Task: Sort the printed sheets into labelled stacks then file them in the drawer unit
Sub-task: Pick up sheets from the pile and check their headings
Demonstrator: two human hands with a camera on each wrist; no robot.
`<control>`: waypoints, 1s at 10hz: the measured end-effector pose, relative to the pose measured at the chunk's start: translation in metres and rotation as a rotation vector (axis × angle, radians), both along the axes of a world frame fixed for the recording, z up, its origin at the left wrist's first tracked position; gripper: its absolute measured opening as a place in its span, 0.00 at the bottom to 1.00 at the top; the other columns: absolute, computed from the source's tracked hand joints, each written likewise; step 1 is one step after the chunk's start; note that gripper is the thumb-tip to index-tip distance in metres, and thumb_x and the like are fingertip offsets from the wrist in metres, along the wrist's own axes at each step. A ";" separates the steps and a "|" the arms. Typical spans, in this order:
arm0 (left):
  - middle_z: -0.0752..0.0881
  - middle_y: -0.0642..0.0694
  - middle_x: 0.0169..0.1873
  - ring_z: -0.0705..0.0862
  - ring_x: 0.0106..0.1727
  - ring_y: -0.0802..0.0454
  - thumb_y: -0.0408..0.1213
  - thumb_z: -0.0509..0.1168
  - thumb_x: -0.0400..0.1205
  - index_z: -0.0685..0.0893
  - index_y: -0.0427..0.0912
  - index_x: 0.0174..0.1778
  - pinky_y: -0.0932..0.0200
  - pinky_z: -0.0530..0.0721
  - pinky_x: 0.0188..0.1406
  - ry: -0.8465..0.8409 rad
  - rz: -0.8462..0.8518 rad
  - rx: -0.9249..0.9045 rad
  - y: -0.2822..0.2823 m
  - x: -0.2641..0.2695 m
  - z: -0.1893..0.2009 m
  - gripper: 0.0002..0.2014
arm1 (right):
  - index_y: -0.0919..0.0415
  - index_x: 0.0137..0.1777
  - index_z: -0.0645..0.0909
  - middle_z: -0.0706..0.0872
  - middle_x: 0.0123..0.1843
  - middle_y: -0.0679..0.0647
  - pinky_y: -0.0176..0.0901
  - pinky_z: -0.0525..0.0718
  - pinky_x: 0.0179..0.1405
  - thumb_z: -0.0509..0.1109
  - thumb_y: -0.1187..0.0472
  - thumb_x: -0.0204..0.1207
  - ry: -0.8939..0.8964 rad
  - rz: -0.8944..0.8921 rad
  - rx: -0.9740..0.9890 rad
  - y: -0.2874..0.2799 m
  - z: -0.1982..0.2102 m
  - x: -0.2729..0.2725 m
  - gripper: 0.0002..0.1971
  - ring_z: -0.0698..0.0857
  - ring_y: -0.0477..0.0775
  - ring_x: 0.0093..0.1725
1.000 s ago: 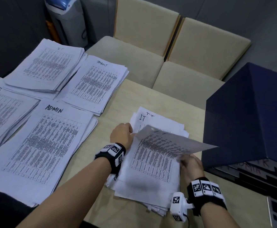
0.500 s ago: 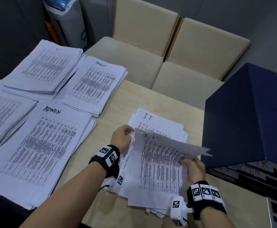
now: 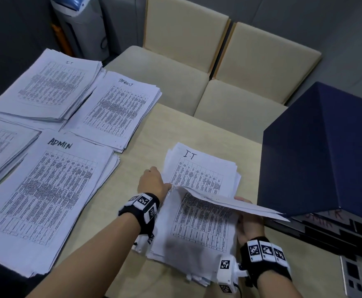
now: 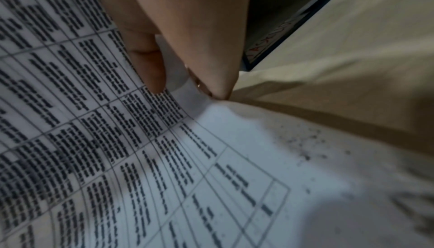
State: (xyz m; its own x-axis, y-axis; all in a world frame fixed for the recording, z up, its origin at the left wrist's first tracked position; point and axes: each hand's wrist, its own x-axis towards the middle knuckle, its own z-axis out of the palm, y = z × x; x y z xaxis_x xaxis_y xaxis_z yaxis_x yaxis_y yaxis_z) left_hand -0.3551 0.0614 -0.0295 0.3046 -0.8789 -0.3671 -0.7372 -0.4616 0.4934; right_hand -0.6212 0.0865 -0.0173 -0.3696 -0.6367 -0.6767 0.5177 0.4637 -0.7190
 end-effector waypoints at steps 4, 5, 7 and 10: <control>0.72 0.50 0.24 0.79 0.30 0.47 0.45 0.51 0.91 0.77 0.44 0.31 0.58 0.80 0.31 -0.536 -0.518 -0.103 -0.004 0.015 0.050 0.23 | 0.63 0.32 0.78 0.75 0.24 0.54 0.41 0.68 0.27 0.64 0.78 0.75 0.290 0.064 0.132 0.000 -0.008 -0.004 0.13 0.69 0.54 0.29; 0.79 0.44 0.27 0.79 0.31 0.43 0.41 0.57 0.89 0.77 0.41 0.34 0.52 0.81 0.34 -0.124 -0.468 -0.155 -0.007 0.021 0.045 0.17 | 0.64 0.31 0.72 0.72 0.34 0.56 0.45 0.72 0.34 0.61 0.79 0.70 0.220 0.095 0.145 -0.001 -0.002 0.001 0.12 0.72 0.57 0.34; 0.81 0.44 0.31 0.76 0.33 0.52 0.16 0.58 0.78 0.85 0.36 0.35 0.57 0.73 0.38 0.786 -0.258 -0.076 0.016 0.020 0.035 0.15 | 0.67 0.35 0.87 0.89 0.28 0.54 0.40 0.85 0.28 0.64 0.82 0.75 0.137 0.174 -0.002 0.006 0.009 0.006 0.15 0.87 0.55 0.34; 0.83 0.40 0.57 0.83 0.57 0.42 0.32 0.66 0.80 0.82 0.37 0.60 0.52 0.81 0.58 0.179 0.002 -0.087 0.012 0.005 0.006 0.12 | 0.67 0.45 0.82 0.87 0.39 0.62 0.46 0.84 0.38 0.63 0.81 0.72 0.147 0.064 0.009 0.014 0.000 -0.002 0.12 0.86 0.61 0.41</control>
